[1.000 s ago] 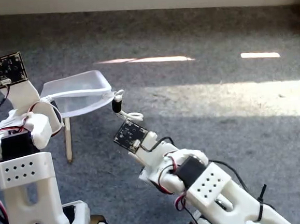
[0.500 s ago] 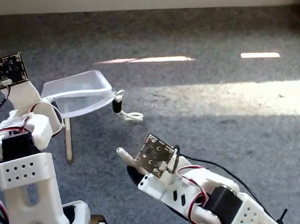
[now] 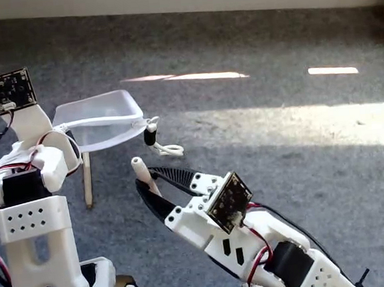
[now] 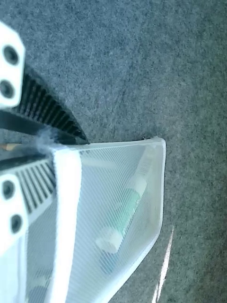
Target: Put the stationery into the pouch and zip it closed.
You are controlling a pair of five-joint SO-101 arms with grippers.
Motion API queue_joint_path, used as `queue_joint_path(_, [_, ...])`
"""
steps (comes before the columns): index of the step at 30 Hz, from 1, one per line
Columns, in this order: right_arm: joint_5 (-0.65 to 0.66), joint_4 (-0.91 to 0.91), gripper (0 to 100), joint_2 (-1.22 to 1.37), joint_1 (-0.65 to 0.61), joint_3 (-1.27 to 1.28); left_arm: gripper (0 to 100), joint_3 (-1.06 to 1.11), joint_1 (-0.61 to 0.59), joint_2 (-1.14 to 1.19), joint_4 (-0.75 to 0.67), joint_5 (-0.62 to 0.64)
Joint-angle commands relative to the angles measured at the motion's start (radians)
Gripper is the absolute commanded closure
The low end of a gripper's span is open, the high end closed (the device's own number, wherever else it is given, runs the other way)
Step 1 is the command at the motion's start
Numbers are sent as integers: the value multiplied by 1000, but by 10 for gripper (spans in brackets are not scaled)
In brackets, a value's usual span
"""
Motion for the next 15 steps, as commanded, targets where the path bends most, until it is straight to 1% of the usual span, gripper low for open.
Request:
queue_joint_path(1, [-12, -174, 994, 67, -8, -15, 992, 1, 13, 8, -18, -9])
queue_joint_path(5, [-12, -344, 994, 147, -8, -15, 992, 5, 13, 10, -38, -9])
queue_joint_path(10, [-25, -417, 994, 170, -7, -5, 992, -1, 22, 8, -32, -5])
queue_joint_path(13, [-146, -446, 994, 160, -4, 19, 993, -21, 71, 8, -29, -5])
queue_joint_path(15, [-212, -460, 994, 105, -4, 45, 993, -58, 104, 7, 11, -3])
